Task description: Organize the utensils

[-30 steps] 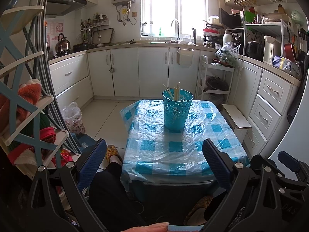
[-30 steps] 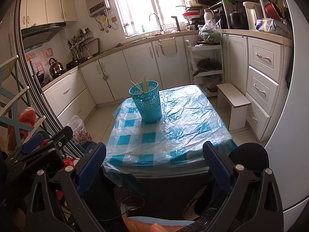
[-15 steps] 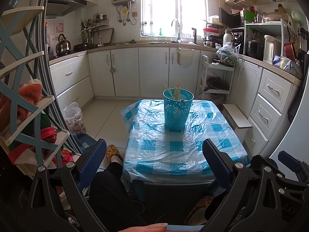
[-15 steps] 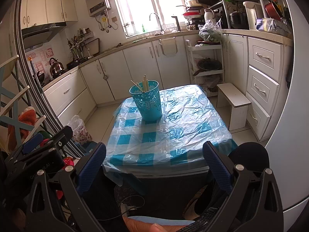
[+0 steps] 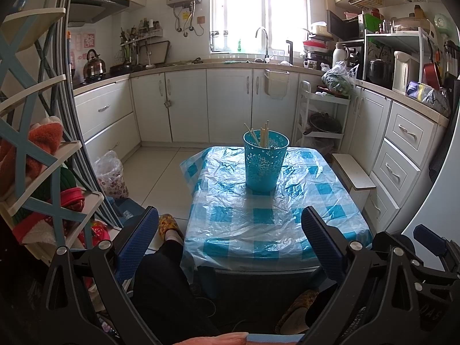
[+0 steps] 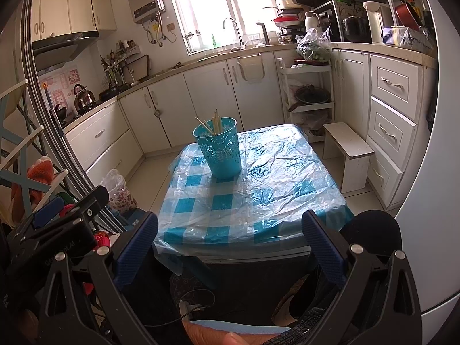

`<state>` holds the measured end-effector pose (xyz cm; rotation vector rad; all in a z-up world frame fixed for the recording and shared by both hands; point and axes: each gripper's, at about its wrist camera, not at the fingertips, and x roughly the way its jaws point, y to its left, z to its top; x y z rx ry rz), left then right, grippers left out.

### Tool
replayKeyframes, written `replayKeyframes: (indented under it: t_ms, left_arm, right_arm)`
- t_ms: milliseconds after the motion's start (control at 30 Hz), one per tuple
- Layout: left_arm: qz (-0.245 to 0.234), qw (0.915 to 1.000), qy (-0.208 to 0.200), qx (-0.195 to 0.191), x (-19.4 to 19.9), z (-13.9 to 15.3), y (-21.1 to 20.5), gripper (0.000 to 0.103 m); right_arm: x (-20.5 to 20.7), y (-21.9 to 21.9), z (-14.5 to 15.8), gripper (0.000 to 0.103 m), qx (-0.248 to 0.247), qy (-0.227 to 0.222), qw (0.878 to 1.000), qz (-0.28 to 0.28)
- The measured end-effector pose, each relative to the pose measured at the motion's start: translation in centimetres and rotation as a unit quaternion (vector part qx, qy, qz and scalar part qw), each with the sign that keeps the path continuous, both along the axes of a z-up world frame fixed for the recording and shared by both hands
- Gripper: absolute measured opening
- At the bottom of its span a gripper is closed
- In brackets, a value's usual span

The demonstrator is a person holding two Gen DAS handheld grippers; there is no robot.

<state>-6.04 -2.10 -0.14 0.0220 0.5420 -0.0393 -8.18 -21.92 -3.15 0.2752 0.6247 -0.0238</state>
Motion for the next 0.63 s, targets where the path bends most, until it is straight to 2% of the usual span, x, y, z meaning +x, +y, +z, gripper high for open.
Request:
replayKeyframes:
  t_ms: [300, 400, 633]
  left_arm:
    - [-0.003, 1.0, -0.005, -0.001, 0.7, -0.8, -0.2, 0.095]
    - [0.0, 0.9998, 0.012, 0.014, 2.0, -1.5, -0.9, 0.095]
    - [-0.012, 0.9981, 0.06, -0.002, 5.6, -2.8, -1.3, 0.095]
  right_arm:
    - [-0.2, -0.5, -1.0, 0.096, -0.006, -0.001, 1.0, -0.01]
    - [0.3, -1.0, -1.1, 0.096, -0.013, -0.002, 1.0, -0.019]
    - [2.7, -2.1, -2.0, 0.096, -0.004, 0.026, 1.0, -0.014]
